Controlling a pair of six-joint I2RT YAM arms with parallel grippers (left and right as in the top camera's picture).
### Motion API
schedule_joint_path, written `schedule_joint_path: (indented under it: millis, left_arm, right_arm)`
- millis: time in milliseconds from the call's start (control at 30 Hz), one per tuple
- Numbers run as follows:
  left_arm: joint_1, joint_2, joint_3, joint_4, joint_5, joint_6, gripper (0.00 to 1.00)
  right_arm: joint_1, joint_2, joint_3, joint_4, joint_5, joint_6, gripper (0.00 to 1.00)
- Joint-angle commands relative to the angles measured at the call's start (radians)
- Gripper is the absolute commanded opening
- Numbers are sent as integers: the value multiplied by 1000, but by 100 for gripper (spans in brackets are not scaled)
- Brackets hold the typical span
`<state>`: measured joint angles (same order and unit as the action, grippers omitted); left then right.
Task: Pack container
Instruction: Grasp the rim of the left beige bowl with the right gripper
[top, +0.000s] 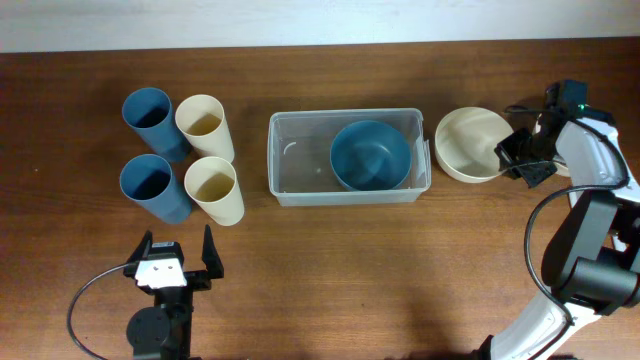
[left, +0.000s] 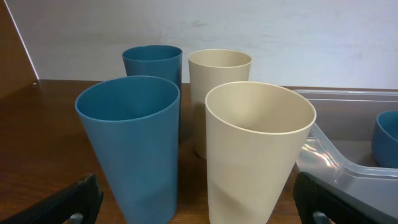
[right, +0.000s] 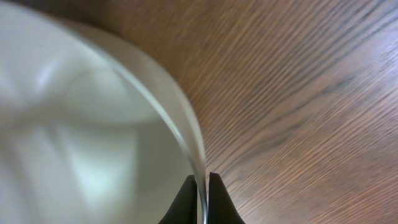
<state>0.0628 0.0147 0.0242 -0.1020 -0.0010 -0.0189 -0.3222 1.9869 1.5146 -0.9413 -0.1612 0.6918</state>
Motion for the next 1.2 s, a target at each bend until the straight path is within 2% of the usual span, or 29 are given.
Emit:
schedule_joint_path:
  millis: [0, 167, 367, 400, 467, 500, 533, 633, 767, 900, 1167]
  left_arm:
    - [-2, -8, -5, 0, -6, 16, 100]
    - [-2, -8, -5, 0, -6, 16, 100]
    - [-2, -8, -5, 0, -6, 16, 100]
    - [-2, -8, -5, 0, -6, 16, 100]
    - [-2, -8, -5, 0, -6, 16, 100]
    - [-2, -8, -5, 0, -6, 16, 100]
    - [-2, -8, -5, 0, -6, 16, 100]
    - [-2, -8, -5, 0, -6, 16, 100]
    - [-2, -8, -5, 0, -6, 16, 100]
    - [-2, -8, -5, 0, -6, 16, 100]
    - [-2, -8, -5, 0, -6, 16, 100]
  right_arm:
    - [-5, -16, 94, -23, -80, -19, 4]
    - [-7, -49, 293, -139, -37, -35, 4]
    - [-3, -62, 638, -326, -28, -113, 4]
    - [-2, -62, 665, -362, -3, -117, 8]
    - [0, -62, 674, -427, 77, -116, 34]
    - [0, -59, 659, -448, 111, -112, 41]
    - [0, -54, 630, -455, 121, -111, 44]
    - [8, -43, 488, -409, 80, -111, 45]
    - [21, -38, 239, -247, 14, -108, 45]
    - [20, -37, 66, -97, -40, -108, 46]
    - [22, -35, -21, 26, -53, -98, 58]
